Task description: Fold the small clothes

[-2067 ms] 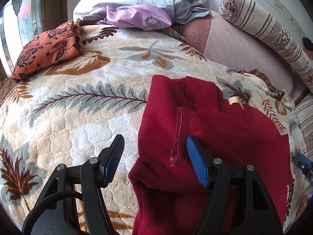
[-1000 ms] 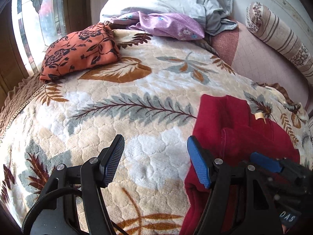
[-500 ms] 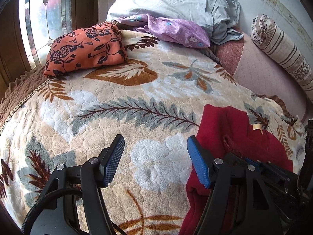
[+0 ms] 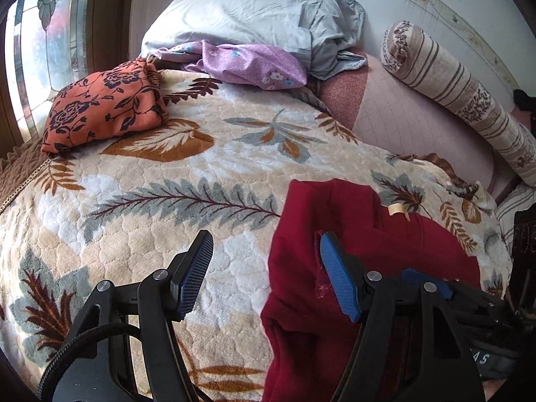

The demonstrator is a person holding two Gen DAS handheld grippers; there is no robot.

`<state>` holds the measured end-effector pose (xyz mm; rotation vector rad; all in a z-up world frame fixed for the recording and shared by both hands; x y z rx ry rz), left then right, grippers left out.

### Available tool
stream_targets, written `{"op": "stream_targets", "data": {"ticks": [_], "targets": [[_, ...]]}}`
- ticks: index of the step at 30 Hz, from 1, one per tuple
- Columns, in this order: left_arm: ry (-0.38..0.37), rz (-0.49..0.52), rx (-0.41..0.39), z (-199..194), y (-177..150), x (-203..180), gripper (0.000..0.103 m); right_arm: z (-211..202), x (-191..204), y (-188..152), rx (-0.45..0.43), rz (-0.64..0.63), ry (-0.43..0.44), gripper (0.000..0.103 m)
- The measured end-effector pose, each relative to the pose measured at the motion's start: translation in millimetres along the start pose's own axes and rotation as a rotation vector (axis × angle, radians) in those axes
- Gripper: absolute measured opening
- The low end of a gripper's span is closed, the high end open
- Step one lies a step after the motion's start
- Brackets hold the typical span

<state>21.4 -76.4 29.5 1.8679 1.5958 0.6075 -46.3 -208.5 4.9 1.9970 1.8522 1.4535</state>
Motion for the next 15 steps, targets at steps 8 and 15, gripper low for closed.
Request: {"op": "stream_targets", "data": {"ticks": [8,15], "targets": [[0.019,0.103,0.016,11.3,-17.5,-30.6,0.068,-60.7,-91.2,-9.4,-0.069,0.063,-0.28,0.05],[0.06,0.16,0.04,26.7,-28.8,-40.8,0.068,-55.2,-115.0,-10.6,-0.085,0.029,-0.388,0.047]]}}
Point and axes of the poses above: each gripper's, at about its wrist camera, not at the fingertips, and z roughly the way its jaws point, x to its left, y to its top, the point moved 6 cm from there along z, roughly the way its jaws point, and after that the axes turned 13 degrees about y, right-handed, at the moved point
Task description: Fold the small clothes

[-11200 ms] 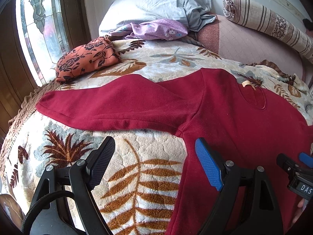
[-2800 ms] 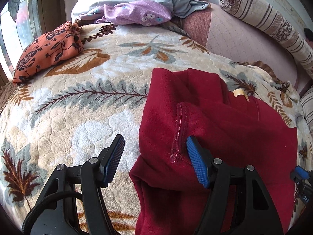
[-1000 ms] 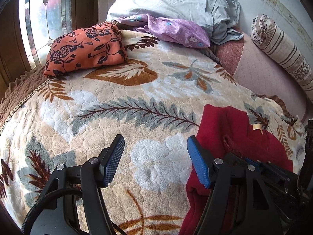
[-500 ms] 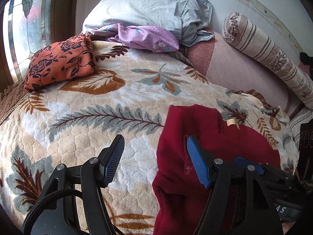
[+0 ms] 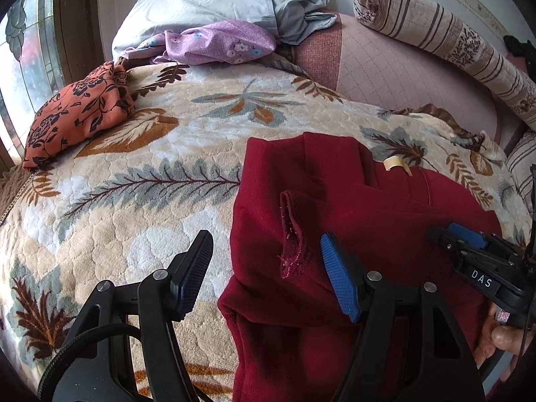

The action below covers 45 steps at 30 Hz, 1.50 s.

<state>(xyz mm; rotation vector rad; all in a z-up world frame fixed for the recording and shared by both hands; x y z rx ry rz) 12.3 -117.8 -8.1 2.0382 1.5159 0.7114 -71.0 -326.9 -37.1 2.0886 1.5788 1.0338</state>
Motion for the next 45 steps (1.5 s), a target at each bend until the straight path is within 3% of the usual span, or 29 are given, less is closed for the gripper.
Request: {"op": "stream_targets", "data": {"ticks": [14,30,35,36,38,39,41,45], "targets": [[0.039,0.012,0.044,19.3,-7.9,-2.1,0.068,11.3,-3.3,7.2,-0.024,-0.019,-0.021,0.049],[0.034,-0.004,0.057,23.4,-9.5,-1.2,0.071,-78.0,-67.4,-44.3,-0.039,0.114,-0.068,0.05],[0.043,0.001,0.053,23.3,-9.6,-1.4,0.071,-98.4,-83.1,-52.0,-0.082,0.164,-0.059,0.05],[0.044,0.001,0.053,23.0,-9.6,-1.5,0.071,-104.3,-85.3,-50.6,-0.105,0.17,-0.063,0.051],[0.047,0.003,0.052,22.8,-9.7,-2.0,0.071,-114.9,-94.7,-47.8,-0.152,0.194,-0.084,0.066],[0.047,0.003,0.051,22.7,-9.9,-2.0,0.071,-116.5,-101.1,-45.5,-0.157,0.206,-0.103,0.069],[0.048,0.003,0.051,22.7,-10.0,-2.3,0.071,-113.4,-113.7,-38.3,-0.152,0.232,-0.128,0.069],[0.037,0.006,0.047,21.3,-9.3,-3.2,0.071,-87.1,-136.3,-24.9,-0.096,0.287,-0.079,0.069]]}}
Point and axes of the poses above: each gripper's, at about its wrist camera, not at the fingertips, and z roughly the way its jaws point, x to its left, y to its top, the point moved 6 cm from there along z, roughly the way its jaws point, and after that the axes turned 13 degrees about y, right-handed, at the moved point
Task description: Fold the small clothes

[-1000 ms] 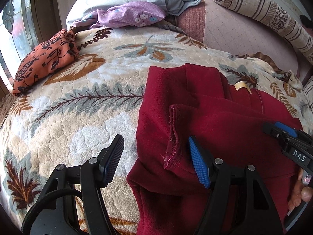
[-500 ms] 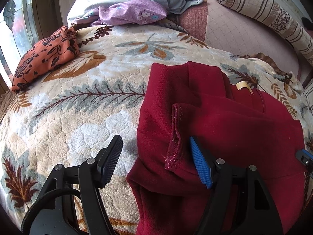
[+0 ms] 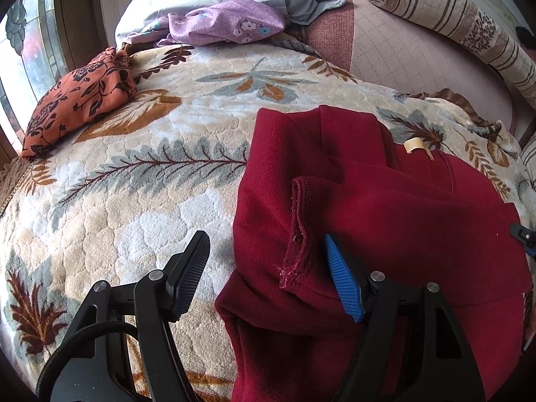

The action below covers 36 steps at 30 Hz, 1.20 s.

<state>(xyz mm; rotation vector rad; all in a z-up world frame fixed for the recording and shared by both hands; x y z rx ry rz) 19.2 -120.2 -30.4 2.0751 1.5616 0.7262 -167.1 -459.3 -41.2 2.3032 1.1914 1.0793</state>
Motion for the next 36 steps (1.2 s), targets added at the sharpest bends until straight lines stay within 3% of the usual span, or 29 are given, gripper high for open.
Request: {"op": "stream_targets", "data": {"ticks": [1,4,7,11,14,19,26,31,34,36], "targets": [[-0.015,-0.005,-0.01,-2.5,0.9,-0.6,0.07,8.1,-2.2,1.2,0.019,0.012,0.019,0.068],[-0.093,-0.017,-0.036,-13.9,4.8,-6.5,0.07,18.4,-1.8,3.2,0.044,0.001,0.041,0.027],[-0.095,0.03,-0.055,-21.6,5.0,-17.3,0.07,6.0,12.3,8.0,0.021,-0.154,-0.037,0.013],[-0.045,0.097,-0.055,-16.7,0.7,-26.1,0.07,3.2,1.6,10.1,0.004,-0.212,-0.142,0.012],[-0.04,0.094,-0.055,-16.8,-0.2,-24.6,0.07,10.8,-11.1,7.5,0.012,-0.166,-0.133,0.012],[-0.051,0.06,-0.034,-13.8,0.1,-18.7,0.071,-20.0,-11.4,11.7,-0.022,-0.084,-0.109,0.015],[-0.037,0.059,-0.03,-10.9,-1.5,-18.9,0.071,-38.8,23.8,-23.6,0.027,-0.149,-0.001,0.018],[-0.037,0.059,-0.015,-5.7,-2.4,-19.0,0.071,-22.8,9.6,-45.2,0.054,-0.144,-0.068,0.018],[-0.041,0.053,-0.009,-5.5,-2.4,-17.3,0.072,-21.7,0.0,-39.7,0.036,-0.152,-0.156,0.036],[-0.046,0.047,-0.007,-6.5,-1.8,-15.5,0.072,-26.1,-4.0,-38.3,0.031,-0.103,-0.124,0.036]]}}
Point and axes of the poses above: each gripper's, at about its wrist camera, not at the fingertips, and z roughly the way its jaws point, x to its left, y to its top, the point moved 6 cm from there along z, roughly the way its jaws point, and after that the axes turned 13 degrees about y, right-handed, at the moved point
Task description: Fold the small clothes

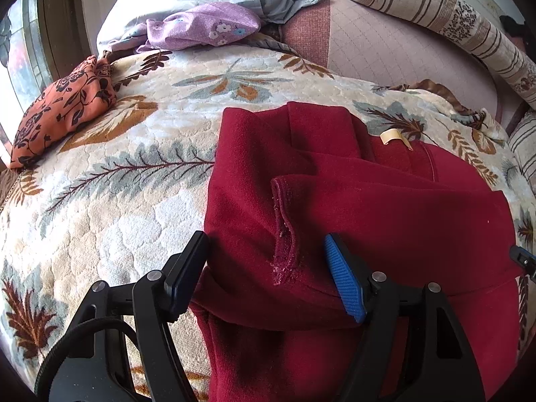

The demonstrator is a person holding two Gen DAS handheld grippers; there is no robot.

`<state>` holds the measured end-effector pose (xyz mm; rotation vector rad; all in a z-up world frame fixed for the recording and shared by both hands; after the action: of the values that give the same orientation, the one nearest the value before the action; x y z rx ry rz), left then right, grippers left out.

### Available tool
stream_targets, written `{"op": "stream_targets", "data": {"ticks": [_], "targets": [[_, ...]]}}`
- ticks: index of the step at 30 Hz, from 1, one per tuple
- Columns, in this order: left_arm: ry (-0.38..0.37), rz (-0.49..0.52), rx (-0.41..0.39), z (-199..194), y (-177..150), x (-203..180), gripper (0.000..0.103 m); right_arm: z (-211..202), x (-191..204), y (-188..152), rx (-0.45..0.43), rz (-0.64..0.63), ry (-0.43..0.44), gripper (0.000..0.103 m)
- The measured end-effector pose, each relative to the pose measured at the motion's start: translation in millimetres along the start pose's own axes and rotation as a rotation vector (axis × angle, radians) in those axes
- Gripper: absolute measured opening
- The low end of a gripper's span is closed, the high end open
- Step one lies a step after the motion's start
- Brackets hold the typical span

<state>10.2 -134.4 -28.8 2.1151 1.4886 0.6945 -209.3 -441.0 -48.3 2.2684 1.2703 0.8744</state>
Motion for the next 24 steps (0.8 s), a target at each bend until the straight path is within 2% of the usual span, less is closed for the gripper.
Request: {"op": "stream_targets", "data": {"ticks": [2,4,8,12,14,15,17,20,22,24], "targets": [[-0.009,-0.01,0.007,-2.2,0.0,2.6,0.072,-7.7,-0.2,-2.8,-0.006,0.031,0.038,0.039],[-0.03,-0.02,0.014,-6.1,0.6,6.2,0.072,-14.7,1.0,-8.4,-0.006,0.025,0.031,0.042],[-0.01,-0.035,-0.018,-19.9,-1.8,21.4,0.072,-27.2,6.5,-26.4,0.0,0.062,0.1,0.05],[-0.025,-0.045,-0.008,-31.9,-14.3,36.5,0.072,-19.6,18.0,-45.0,0.06,0.057,0.15,0.05],[-0.018,-0.041,-0.003,-37.2,-22.4,43.8,0.072,-18.7,22.5,-48.9,0.037,0.028,0.133,0.049],[-0.017,-0.039,0.005,-39.0,-26.4,47.0,0.072,-18.0,24.3,-50.1,0.03,0.018,0.124,0.046],[-0.03,-0.039,0.015,-42.3,-33.1,50.9,0.072,-18.3,25.1,-50.0,0.018,0.019,0.123,0.025],[-0.045,-0.025,0.022,-45.1,-40.8,53.7,0.072,-18.3,25.5,-50.6,0.017,0.04,0.159,0.015],[-0.046,-0.016,0.033,-45.9,-45.6,55.7,0.072,-20.6,25.9,-51.4,0.01,0.031,0.153,0.009],[-0.05,-0.024,0.04,-44.9,-49.9,58.9,0.072,-26.5,24.3,-51.3,-0.009,0.015,0.111,0.008]]}}
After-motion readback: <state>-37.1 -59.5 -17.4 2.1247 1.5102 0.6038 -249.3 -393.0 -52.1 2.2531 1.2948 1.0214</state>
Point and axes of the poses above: each gripper's, at about its wrist camera, not at the fingertips, and z roughly the way its jaws point, x to its left, y to its top, the point moved 6 cm from there along z, roughly the way its jaws point, and after that the axes turned 13 degrees about y, right-handed, at the moved point
